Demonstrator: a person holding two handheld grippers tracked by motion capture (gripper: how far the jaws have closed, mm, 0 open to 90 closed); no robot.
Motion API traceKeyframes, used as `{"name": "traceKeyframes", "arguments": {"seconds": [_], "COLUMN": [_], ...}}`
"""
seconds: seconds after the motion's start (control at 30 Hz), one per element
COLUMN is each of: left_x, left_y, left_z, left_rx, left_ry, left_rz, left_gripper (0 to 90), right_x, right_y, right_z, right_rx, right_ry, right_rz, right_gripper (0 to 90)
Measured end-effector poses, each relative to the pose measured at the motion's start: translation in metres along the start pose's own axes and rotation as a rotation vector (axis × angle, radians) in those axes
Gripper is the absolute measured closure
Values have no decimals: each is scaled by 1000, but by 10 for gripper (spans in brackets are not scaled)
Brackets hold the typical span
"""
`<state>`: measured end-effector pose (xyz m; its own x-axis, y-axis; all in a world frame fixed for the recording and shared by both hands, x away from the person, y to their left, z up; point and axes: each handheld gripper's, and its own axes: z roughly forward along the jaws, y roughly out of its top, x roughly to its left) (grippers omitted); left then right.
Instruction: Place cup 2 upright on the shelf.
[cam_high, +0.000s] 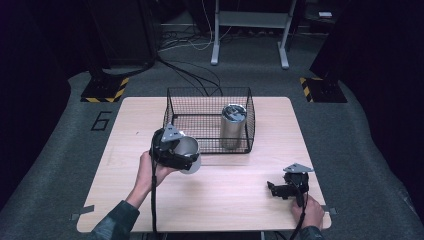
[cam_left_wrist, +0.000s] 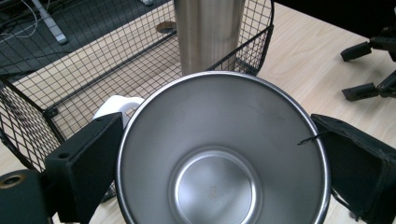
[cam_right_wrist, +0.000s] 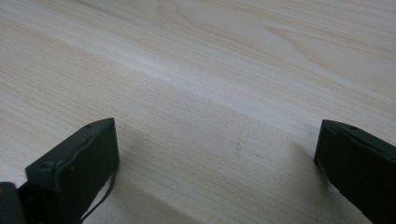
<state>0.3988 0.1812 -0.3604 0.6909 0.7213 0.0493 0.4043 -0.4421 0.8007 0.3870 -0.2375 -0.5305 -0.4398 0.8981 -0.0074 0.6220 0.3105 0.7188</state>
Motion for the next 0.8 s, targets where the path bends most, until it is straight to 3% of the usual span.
{"name": "traceKeyframes", "arguments": {"seconds": [0.27, 0.4, 0.8], "left_x": [2, 5, 14], "left_y": [18, 25, 52], "left_z": [-2, -3, 2], "left_rx": [2, -14, -23], "left_ry": [1, -14, -1], "left_rz": [21, -8, 29], "left_gripper": [65, 65, 65], "right_x": [0, 0, 0], "right_y": [0, 0, 0], "right_z": [0, 0, 0], "right_rx": [0, 0, 0], "right_ry": [0, 0, 0], "right_rz": [0, 1, 0], "right_gripper": [0, 0, 0]}}
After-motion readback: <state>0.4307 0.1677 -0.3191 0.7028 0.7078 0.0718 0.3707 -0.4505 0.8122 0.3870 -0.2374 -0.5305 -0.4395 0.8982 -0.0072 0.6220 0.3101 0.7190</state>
